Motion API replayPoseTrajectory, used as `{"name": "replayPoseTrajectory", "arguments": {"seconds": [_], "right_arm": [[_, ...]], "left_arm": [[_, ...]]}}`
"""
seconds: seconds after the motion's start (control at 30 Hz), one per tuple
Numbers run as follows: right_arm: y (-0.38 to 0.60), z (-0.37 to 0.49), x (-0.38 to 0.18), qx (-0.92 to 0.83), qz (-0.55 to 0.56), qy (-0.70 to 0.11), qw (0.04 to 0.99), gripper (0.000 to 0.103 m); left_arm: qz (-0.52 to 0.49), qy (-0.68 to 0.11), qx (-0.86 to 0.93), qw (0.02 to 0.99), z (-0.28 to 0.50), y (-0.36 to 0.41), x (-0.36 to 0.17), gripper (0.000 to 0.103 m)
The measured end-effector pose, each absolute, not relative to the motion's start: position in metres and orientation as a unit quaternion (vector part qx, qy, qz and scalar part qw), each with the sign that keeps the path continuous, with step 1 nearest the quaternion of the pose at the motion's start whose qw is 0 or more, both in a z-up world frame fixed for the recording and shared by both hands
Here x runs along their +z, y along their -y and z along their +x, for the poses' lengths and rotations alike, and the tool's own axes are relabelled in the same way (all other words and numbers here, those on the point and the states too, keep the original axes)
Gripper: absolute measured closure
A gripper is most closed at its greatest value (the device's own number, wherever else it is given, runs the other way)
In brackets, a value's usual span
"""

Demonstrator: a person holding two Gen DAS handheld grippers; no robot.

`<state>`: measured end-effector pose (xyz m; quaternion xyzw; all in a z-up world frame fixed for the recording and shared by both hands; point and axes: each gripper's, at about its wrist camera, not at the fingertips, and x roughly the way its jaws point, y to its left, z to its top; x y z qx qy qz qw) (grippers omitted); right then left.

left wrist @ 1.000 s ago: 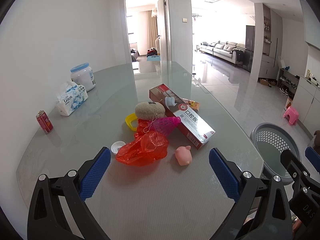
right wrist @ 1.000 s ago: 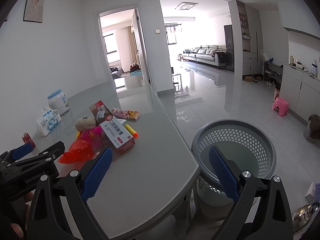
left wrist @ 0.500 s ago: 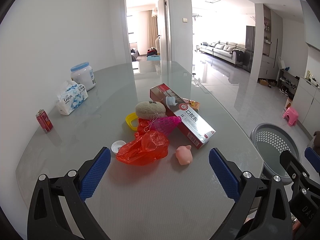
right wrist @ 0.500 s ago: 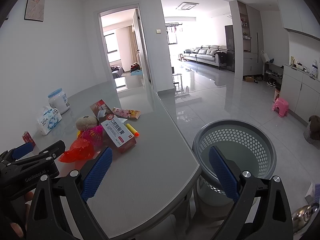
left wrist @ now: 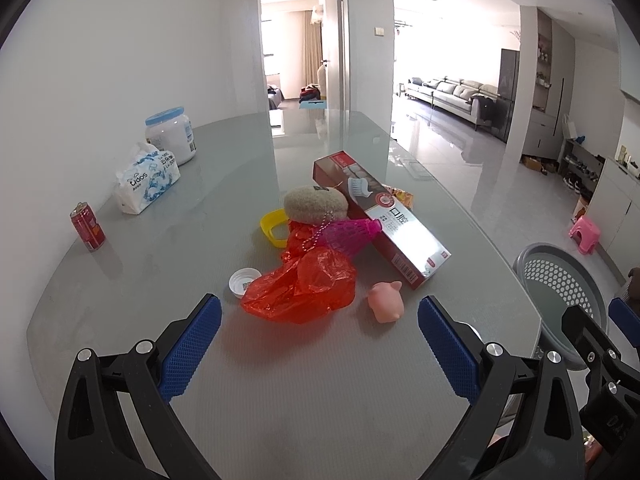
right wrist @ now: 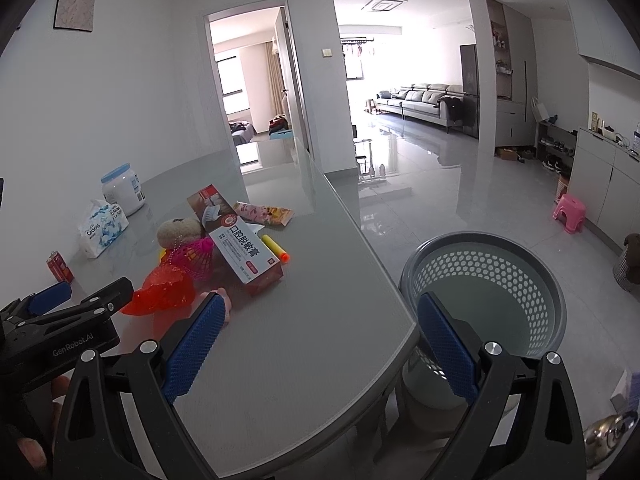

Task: Collect trash
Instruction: 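Close the right gripper on the pink pig toy while the left gripper closes on the white bottle cap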

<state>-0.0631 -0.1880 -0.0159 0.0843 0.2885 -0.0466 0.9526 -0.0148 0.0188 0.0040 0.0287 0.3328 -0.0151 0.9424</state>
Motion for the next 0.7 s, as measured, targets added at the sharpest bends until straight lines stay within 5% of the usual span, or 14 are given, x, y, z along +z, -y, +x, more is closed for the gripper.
{"name": "replayPoseTrajectory", "arguments": {"seconds": [0.7], "right_arm": [[0.148,0.0,-0.064,0.018,0.086,-0.368,0.926,0.01]], "left_arm": [[-0.01,-0.383,0.038,0.923,0.029,-0.112,-0.046,0.006]]}}
